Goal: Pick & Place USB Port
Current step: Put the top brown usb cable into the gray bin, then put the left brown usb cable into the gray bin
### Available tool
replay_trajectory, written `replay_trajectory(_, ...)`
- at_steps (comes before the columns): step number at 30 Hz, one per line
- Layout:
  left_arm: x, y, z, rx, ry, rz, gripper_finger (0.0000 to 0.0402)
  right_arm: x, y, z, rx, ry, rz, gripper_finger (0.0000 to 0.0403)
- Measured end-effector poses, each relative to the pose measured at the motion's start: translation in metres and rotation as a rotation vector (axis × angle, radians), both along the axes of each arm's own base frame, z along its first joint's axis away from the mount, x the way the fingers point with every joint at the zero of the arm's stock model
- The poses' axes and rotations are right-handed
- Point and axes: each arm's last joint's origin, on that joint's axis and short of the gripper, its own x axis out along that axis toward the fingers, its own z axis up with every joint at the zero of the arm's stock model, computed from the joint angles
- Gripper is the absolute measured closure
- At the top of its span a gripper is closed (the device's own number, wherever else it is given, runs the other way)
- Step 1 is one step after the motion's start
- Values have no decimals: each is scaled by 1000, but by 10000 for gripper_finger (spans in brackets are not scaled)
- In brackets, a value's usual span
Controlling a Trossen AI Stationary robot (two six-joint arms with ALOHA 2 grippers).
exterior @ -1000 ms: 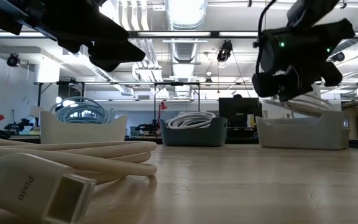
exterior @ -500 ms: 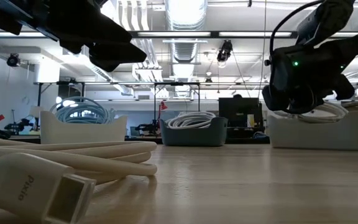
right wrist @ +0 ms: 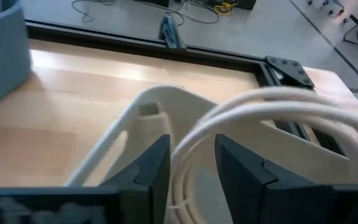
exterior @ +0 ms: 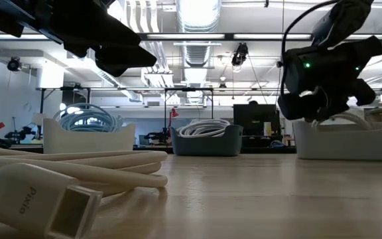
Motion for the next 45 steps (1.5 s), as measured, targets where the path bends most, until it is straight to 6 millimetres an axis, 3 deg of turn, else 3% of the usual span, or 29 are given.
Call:
replay_trajectory(6,0,0,0,-1,0,0,181,17,0,16,9,31,62,251)
replay_trajectory(12,0,0,0,-1,0,0,181,45,5,45,117,87,208,231)
replay_trajectory(20,0,0,0,-3,0,1,181,79,36,82,247,54,510,225)
replay_trajectory(27,-2,-3,-5,-72,64,-18,181,89,68,101,254,-9,662,223)
replay_trajectory(33,-4,-9,-28,-87,222,-10,181,91,86,104,259,-79,709,223)
replay_trajectory(45,2,-15,-79,-35,395,66,182,100,103,79,313,-237,933,232)
